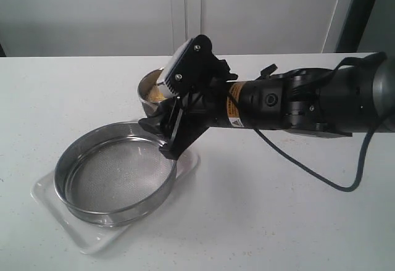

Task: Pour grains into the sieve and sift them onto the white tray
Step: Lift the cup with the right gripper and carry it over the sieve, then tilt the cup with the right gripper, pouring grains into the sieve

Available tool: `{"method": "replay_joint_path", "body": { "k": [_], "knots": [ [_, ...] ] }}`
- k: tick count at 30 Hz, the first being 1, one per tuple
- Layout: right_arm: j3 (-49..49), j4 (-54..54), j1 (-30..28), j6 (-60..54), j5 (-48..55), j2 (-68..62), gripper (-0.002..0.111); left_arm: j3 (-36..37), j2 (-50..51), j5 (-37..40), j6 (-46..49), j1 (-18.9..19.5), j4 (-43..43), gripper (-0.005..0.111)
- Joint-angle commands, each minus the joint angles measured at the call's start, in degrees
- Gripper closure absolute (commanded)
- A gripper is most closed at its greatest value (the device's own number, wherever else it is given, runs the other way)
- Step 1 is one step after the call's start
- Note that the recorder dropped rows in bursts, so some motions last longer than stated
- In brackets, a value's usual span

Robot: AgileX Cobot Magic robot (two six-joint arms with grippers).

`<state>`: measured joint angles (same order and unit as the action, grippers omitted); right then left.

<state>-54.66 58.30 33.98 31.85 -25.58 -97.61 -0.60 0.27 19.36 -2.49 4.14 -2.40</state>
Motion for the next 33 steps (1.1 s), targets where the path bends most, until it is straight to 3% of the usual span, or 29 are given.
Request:
{"method": "replay_joint_path", "body": {
  "k": [1,13,19,33],
  "knots": [
    [-2.61,-0.35,2.58,0.05,6.33,0.72,0.108,0.60,-0.27,1.00,0.17,-0.28,-0.56,0.107],
    [-10.98,-0.20,8.95,-9.66,22.34,-5.44,0.108,0.60,-0.27,1.00,0.17,-0.28,-0.56,0.107],
    [-14.04,-0.20,8.95,-11.58,25.58,-8.35,0.108,0.60,-0.27,1.00,0.17,-0.28,-0.56,0.107],
    [-15.45,-0.20,8.95,-28.09,26.42,-12.52,0.108,0.60,-0.27,1.00,0.17,-0.28,-0.56,0.107]
  ]
}}
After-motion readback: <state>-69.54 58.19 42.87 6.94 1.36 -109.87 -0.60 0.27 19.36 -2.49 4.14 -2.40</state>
